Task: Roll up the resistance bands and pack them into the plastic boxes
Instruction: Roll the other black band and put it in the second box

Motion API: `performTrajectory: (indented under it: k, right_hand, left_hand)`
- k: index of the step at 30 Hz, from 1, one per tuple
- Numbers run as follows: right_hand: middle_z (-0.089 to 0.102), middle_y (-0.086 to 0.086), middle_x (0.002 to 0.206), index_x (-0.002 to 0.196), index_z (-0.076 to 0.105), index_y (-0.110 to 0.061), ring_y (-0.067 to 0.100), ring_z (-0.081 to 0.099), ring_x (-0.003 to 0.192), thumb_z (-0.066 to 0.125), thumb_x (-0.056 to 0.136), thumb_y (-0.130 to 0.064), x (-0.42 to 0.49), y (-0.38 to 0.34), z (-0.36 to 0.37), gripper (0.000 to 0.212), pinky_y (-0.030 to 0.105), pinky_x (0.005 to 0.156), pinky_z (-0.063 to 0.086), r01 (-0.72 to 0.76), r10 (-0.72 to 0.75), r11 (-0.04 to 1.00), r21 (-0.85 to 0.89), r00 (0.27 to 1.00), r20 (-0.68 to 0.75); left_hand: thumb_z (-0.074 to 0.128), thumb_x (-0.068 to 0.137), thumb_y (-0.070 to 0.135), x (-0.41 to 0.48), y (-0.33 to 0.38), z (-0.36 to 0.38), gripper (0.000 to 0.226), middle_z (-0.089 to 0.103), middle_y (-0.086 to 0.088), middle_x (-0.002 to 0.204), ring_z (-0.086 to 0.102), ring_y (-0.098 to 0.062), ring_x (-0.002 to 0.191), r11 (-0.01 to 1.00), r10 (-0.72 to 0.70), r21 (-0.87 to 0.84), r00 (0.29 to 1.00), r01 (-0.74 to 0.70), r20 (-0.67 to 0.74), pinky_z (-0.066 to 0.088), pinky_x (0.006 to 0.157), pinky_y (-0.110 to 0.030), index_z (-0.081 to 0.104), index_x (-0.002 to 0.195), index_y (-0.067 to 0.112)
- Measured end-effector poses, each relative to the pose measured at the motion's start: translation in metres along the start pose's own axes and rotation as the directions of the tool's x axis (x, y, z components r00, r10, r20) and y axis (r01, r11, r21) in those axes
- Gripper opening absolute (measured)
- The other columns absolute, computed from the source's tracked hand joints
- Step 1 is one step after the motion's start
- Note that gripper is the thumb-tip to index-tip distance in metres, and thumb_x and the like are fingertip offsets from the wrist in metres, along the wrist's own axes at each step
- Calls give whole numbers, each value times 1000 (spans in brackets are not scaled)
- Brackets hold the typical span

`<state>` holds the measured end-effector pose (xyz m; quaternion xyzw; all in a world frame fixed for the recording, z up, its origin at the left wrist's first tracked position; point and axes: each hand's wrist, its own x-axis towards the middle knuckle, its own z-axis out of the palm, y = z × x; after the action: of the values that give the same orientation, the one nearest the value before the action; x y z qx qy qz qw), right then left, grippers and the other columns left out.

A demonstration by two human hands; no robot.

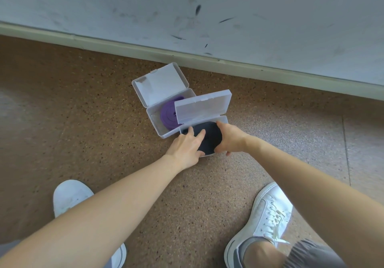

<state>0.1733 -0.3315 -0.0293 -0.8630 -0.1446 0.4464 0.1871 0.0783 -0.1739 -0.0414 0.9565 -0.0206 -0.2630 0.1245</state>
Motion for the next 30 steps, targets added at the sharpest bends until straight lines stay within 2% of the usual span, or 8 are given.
performTrajectory:
  k: [7, 12, 16, 20, 23, 25, 28, 30]
  right_hand:
    - [49, 14, 135, 139, 31, -17, 35, 59, 108, 73, 91, -11, 1, 1, 15, 65, 37, 49, 62, -24, 26, 1000, 13, 995, -99]
    - [45, 14, 137, 142, 28, -20, 40, 54, 117, 68, 93, -5, 1, 1, 28, 65, 44, 51, 62, -51, 63, 996, 76, 985, -161]
    - [43, 12, 140, 144, 29, -22, 41, 52, 120, 66, 93, -2, 3, 1, 30, 67, 43, 50, 62, -44, 63, 992, 117, 984, -166]
    - [44, 13, 141, 145, 29, -23, 40, 55, 117, 64, 93, 1, 1, -1, 31, 68, 43, 51, 63, -56, 74, 994, 93, 975, -210]
    - [43, 13, 143, 150, 26, -24, 39, 57, 116, 64, 93, -1, -1, -4, 27, 73, 46, 56, 64, -54, 71, 994, 99, 983, -169]
    - [45, 14, 142, 151, 24, -23, 36, 63, 107, 65, 92, -3, -2, -9, 19, 74, 46, 60, 64, -79, 87, 994, 74, 991, -105]
    - [50, 18, 134, 147, 29, -17, 33, 71, 90, 69, 92, -12, 0, -16, 11, 68, 43, 63, 65, -114, 104, 986, -123, 991, -82]
    - [49, 19, 131, 139, 35, -10, 35, 67, 99, 73, 91, -22, 0, -20, 11, 62, 40, 74, 64, -126, 87, 939, -321, 987, -134]
  left_hand:
    - [65, 97, 38, 3, 2, 1, 72, 40, -24, 150, 59, -44, 119, 999, -28, 19, 999, 29, -32, 55, 91, -48, 30, 155, 15]
    - [68, 95, 36, 7, 8, -2, 52, 52, -20, 128, 65, -39, 105, 997, -44, 62, 998, 46, -39, 51, 72, -40, 48, 136, 12]
    - [68, 95, 34, 8, 9, -4, 48, 54, -21, 122, 66, -39, 101, 995, -34, 95, 998, 38, -44, 46, 68, -39, 49, 133, 10]
    - [71, 94, 29, 8, 12, -9, 51, 55, -22, 121, 64, -39, 105, 998, -46, 44, 998, 47, -36, 51, 73, -40, 46, 133, 10]
    - [75, 91, 29, 9, 5, -13, 56, 57, -19, 127, 61, -38, 114, 989, -75, -126, 997, 76, 13, 53, 87, -44, 50, 139, 13]
    - [78, 88, 26, 10, 0, -15, 64, 56, -15, 138, 57, -36, 124, 953, -106, -282, 994, 112, 39, 52, 99, -46, 52, 146, 17]
    - [79, 88, 25, 11, -2, -18, 71, 50, -11, 150, 51, -33, 134, 922, -116, -363, 990, 137, 78, 47, 109, -45, 47, 151, 19]
    - [76, 90, 28, 10, 1, -18, 69, 49, -12, 149, 50, -33, 135, 932, -100, -341, 991, 126, 93, 47, 109, -44, 46, 151, 21]
